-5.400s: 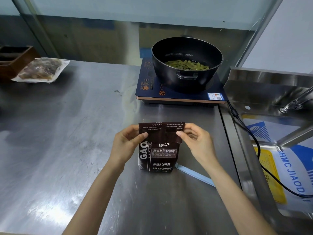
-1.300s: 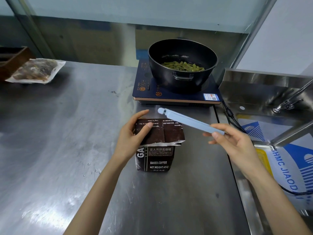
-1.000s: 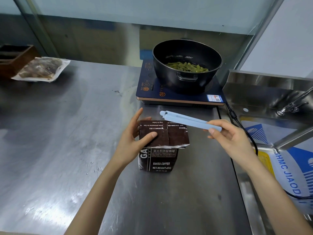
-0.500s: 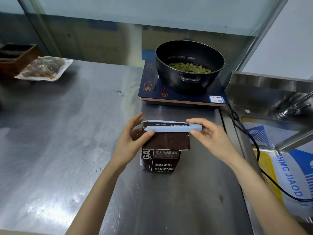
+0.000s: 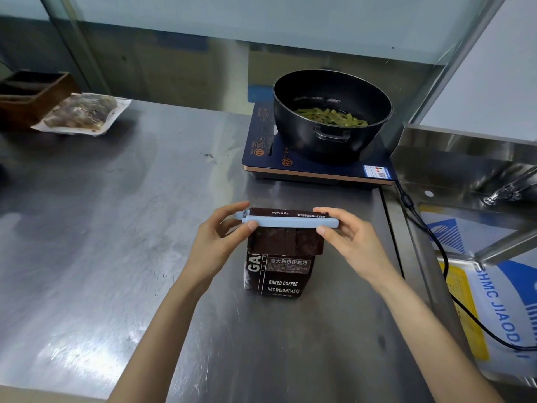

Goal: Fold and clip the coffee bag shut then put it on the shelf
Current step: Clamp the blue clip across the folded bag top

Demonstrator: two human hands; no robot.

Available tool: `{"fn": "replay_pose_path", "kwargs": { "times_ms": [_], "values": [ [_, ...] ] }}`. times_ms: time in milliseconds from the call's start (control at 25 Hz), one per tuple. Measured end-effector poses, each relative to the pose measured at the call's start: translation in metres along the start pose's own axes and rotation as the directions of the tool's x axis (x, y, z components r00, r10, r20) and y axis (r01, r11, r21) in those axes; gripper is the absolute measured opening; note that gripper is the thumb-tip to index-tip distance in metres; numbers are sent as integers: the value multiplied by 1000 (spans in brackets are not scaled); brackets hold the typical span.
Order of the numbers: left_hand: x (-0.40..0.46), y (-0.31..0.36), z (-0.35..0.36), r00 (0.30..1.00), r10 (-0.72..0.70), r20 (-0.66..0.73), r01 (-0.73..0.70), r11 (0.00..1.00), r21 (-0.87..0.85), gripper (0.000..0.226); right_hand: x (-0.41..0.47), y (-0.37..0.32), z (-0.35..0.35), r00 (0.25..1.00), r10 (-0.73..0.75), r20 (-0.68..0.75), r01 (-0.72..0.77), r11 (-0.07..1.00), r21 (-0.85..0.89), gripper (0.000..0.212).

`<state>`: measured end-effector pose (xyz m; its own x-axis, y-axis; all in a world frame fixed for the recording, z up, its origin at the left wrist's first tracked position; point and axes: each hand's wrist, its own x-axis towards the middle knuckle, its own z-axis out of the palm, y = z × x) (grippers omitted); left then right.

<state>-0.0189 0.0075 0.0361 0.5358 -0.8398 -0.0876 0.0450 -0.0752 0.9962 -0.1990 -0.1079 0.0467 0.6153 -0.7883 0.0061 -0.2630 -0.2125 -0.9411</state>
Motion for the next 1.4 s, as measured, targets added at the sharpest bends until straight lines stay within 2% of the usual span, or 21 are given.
{"fn": "replay_pose_path", "kwargs": {
  "times_ms": [320,400,520,640,720,920,1400],
  "values": [
    [2,2,3,999,31,-27,-32,999,-27,24,-2,-2,2,1000,17,-17,-17,1000,9,30],
    [2,3,3,999,35,-25,-35,999,-20,23,-2,-7,0,1000,-4,-6,3,995,-99,32],
    [2,3,2,999,43,-25,-43,999,-12,22,8,-33,0,991,-120,51,130,927,-353,38],
    [2,4,1,998,57,-14,-57,998,-27,21,24,-62,19,952,-189,242,297,766,-570,44],
    [1,4,0,998,68,-1,-68,997,-33,20,32,-70,35,933,-130,336,324,710,-626,44],
    [1,3,-6,996,90,22,-89,995,-40,22,37,-69,47,921,-35,387,262,790,-555,30],
    [5,0,-4,990,139,-6,-139,990,7,20,30,-61,56,964,-27,266,185,788,-588,27]
  ]
}}
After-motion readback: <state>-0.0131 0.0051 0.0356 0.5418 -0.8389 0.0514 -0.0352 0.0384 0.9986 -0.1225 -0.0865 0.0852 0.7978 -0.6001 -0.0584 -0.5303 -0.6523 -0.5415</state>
